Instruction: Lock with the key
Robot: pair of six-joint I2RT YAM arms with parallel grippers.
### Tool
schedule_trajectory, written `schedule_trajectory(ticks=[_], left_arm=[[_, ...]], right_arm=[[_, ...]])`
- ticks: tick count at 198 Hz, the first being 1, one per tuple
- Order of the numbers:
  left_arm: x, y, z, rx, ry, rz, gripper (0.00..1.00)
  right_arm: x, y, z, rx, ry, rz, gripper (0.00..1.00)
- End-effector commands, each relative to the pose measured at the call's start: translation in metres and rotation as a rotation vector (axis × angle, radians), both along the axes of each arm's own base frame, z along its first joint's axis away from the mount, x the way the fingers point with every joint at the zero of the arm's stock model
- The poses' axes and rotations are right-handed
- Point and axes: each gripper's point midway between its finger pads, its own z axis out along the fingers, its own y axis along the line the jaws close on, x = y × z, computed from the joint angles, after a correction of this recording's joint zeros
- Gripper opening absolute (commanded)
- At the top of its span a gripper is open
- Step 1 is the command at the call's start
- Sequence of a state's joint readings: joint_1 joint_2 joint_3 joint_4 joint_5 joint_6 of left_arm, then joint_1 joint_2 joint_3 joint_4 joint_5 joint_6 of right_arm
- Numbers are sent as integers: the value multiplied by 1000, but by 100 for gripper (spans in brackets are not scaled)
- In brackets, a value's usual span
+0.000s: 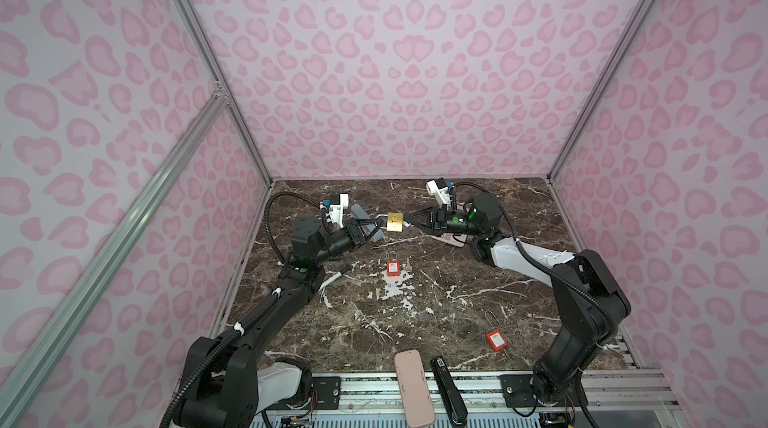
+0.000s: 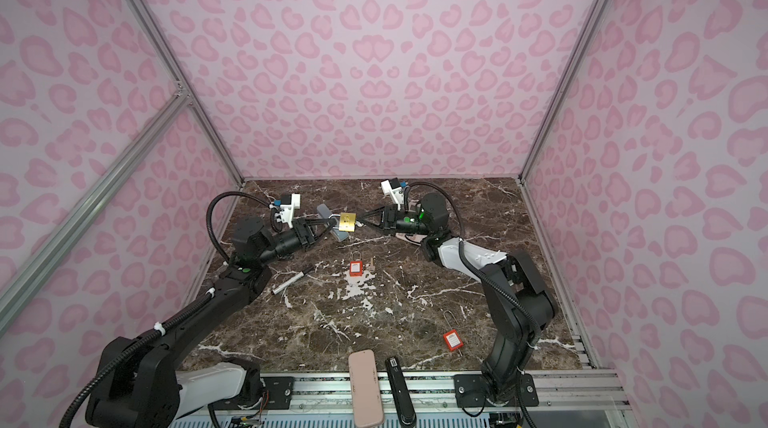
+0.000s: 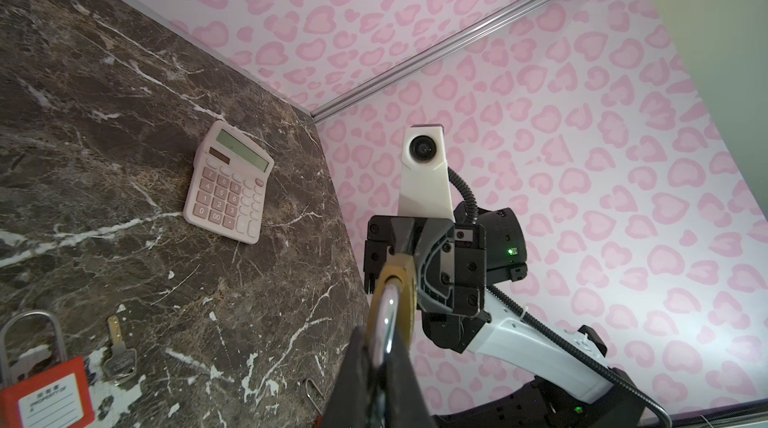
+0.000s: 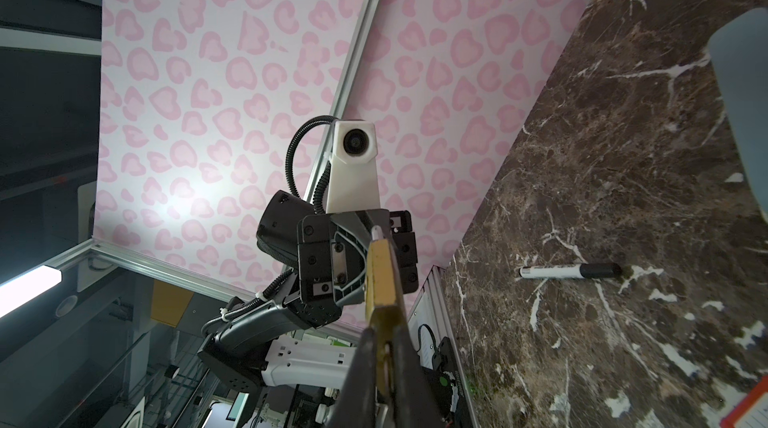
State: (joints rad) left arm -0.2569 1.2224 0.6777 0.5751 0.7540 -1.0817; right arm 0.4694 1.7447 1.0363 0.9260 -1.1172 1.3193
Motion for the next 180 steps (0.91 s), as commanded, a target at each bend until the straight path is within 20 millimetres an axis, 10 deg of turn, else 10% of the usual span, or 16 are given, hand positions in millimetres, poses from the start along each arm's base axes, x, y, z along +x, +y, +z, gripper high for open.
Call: schedule_trajectory(ticks=[1, 180], left_arm=[[6, 5, 2, -11, -17, 43, 3], [11, 22, 16, -64, -59, 156, 4]], right_arm=[[-5, 0, 21, 58, -80, 15, 6], [7, -21, 4, 12, -61, -61, 0]])
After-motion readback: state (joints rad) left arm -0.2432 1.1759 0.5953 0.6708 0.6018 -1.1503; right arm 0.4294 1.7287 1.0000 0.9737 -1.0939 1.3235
